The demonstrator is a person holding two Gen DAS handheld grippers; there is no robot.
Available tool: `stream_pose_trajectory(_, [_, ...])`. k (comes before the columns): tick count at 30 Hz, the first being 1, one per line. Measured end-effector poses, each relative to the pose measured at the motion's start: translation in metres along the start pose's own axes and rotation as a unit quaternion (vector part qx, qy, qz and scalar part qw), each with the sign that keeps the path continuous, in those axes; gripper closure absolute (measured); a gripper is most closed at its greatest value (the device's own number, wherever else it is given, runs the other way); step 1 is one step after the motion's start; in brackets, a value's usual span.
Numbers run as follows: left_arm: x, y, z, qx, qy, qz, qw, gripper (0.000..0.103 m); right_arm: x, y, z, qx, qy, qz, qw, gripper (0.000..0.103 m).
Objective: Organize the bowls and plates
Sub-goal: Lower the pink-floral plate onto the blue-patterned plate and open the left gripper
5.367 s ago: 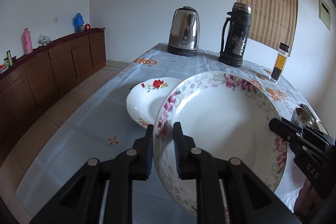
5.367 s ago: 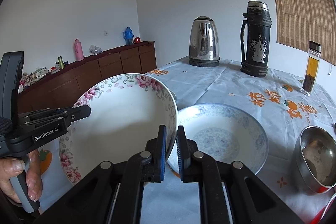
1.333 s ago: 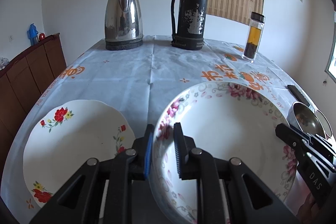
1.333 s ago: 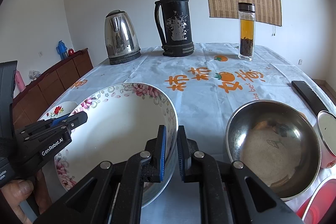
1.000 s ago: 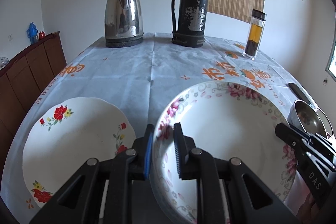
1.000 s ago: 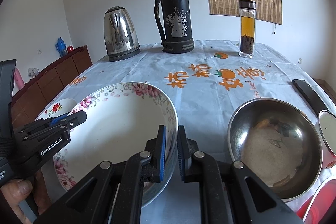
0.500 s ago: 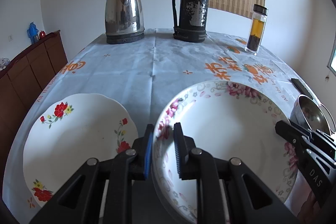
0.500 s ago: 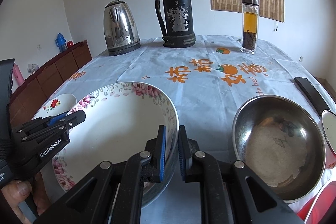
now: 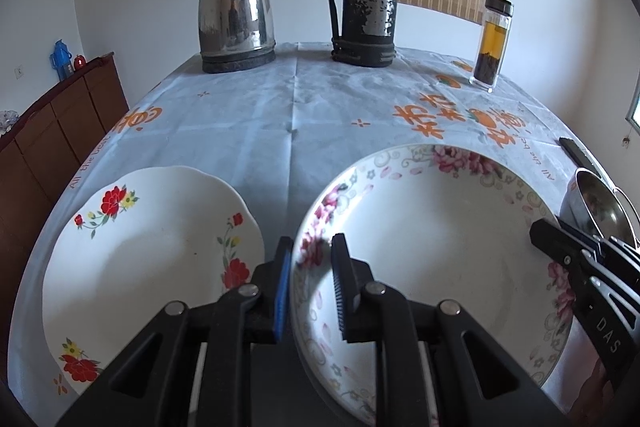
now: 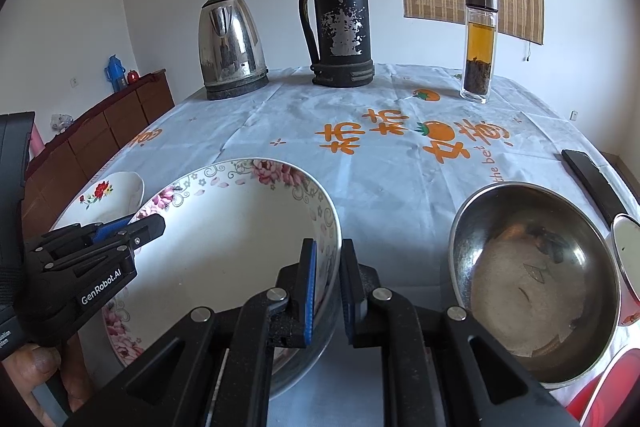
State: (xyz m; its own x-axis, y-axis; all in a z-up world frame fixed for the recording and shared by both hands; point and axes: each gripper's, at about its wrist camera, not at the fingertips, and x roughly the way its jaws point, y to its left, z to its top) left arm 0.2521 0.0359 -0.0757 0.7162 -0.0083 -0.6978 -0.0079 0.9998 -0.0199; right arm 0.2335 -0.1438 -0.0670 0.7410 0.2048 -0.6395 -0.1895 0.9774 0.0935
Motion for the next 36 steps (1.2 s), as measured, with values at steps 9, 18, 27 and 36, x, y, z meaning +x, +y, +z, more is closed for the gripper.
stream_pose_trajectory(9, [-0.0006, 0.0001, -0.0006, 0.005, 0.002, 0.0, 1.0, 0.087, 0.0, 0.0008, -0.0001, -0.002, 0.0, 0.0, 1.0, 0.087])
stream_pose_trajectory(18, [-0.0014, -0.0009, -0.0017, 0.008, 0.002, 0.0, 1.0, 0.087, 0.0007, 0.0008, 0.0001, -0.007, 0.001, -0.003, 1.0, 0.086])
stream_pose_trajectory(27, [-0.0016, 0.001, -0.0018, 0.002, 0.003, -0.006, 1.0, 0.087, -0.0001, 0.0012, 0.0002, -0.011, 0.002, -0.005, 1.0, 0.086])
stream_pose_trajectory(36, [-0.002, 0.0019, -0.0019, 0.004, 0.002, 0.001, 1.0, 0.086, 0.0001, 0.003, -0.0001, -0.014, 0.002, -0.004, 1.0, 0.086])
